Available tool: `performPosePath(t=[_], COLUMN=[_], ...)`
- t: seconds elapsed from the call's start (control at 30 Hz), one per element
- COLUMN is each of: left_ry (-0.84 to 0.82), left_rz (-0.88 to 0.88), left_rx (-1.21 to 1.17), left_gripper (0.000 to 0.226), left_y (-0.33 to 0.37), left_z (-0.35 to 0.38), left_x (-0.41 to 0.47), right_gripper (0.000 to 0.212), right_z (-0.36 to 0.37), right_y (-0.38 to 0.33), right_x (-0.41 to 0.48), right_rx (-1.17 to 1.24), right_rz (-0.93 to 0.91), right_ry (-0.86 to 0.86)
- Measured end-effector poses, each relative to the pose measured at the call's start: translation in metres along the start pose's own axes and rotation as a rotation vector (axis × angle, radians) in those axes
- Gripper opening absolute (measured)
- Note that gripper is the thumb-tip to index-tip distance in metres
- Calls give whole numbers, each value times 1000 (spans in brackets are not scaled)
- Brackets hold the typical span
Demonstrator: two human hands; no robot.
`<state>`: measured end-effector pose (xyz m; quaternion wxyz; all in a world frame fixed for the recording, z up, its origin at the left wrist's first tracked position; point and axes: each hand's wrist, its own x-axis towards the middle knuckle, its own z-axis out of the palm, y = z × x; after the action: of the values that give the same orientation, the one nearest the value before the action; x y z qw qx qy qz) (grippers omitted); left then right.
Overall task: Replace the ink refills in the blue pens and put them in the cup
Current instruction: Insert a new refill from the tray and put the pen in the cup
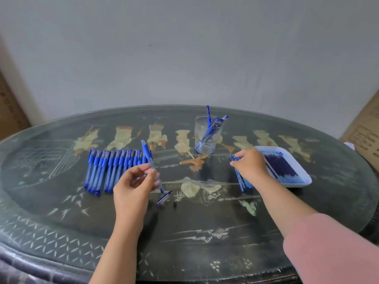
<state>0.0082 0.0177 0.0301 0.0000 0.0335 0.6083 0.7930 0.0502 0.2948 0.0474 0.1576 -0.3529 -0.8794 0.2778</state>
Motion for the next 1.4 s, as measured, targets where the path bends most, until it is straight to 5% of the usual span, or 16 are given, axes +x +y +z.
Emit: performPosePath(t=[1.1,1.3,1.4], left_ry=[-26,-37,-50], left_rz=[1,2,19], left_rx=[72,70,74], left_gripper=[13,14,14], left_y=[-8,-5,-4], left_z=[0,-1,0], left_x=[2,-1,-4], right_gripper=[22,8,22], right_z=[16,-1,-19], right_y=[16,29,48], right_x=[17,14,15], right_rx=[-35,-33,-197], right_rz=[-41,-69,67], right_ry=[72,227,277])
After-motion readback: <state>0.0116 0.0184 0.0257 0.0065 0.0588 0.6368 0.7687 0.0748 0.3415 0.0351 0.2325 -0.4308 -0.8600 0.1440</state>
